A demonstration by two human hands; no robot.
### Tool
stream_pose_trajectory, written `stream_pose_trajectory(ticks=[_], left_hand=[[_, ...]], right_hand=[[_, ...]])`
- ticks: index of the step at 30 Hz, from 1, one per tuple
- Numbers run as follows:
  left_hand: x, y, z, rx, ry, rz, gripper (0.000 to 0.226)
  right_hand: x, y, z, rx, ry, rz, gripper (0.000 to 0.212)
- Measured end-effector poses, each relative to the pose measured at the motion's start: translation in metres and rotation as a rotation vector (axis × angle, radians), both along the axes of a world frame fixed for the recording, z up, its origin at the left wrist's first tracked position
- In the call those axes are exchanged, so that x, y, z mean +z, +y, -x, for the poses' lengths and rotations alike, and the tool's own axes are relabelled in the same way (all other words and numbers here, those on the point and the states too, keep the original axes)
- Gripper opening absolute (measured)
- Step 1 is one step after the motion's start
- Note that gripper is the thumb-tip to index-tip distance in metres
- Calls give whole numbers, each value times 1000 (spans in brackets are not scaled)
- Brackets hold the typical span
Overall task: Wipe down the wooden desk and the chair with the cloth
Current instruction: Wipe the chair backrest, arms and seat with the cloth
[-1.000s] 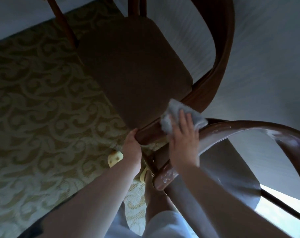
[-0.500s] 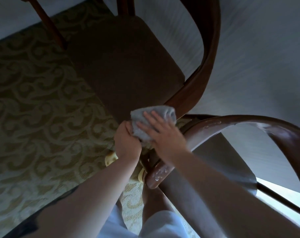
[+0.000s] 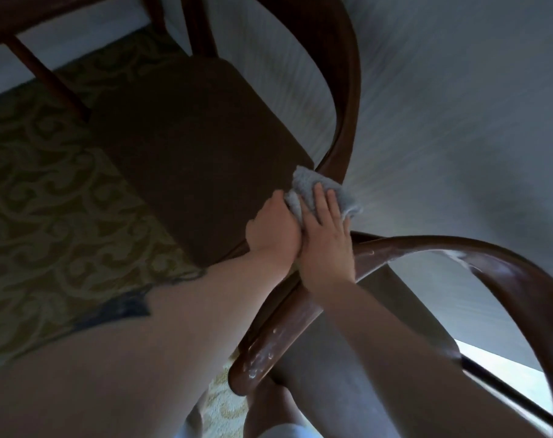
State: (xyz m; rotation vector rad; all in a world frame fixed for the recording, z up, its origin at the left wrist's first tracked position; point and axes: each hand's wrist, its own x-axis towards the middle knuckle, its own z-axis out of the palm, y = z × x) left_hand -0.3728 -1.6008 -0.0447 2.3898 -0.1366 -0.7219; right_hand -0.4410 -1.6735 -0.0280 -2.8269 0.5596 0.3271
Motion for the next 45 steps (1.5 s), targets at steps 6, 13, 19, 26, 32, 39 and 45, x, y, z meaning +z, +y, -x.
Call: stream_pose_trajectory(ticks=[6,13,19,26,32,39,45], left_hand=[[-6,-9,3,4,-64,-163,28],[-1,-11,-1,-33,4,-243,29],[-3,-13,-2,-10,-27,-246,37],[1,-13,0,-9,-34,-220,40],[-2,-12,0,9,-49,-224,40],[-1,-13,-1,-19,-56,-255,39],[-1,-14,0,-24,-57,-256,36]], right_hand=[[3,-64,-37,252,72,48,58],[-6,-26,-16,130,-46,-100,57],[-7,-88,-70,176,-99,-105,53],[-7,-95,-64,442,-28,0,54],[-8,-59,-67,53,-164,-87,51],[-16,-122,-120,156,-235,-32,49],[-25,-78,-78,140,-111,137,59]])
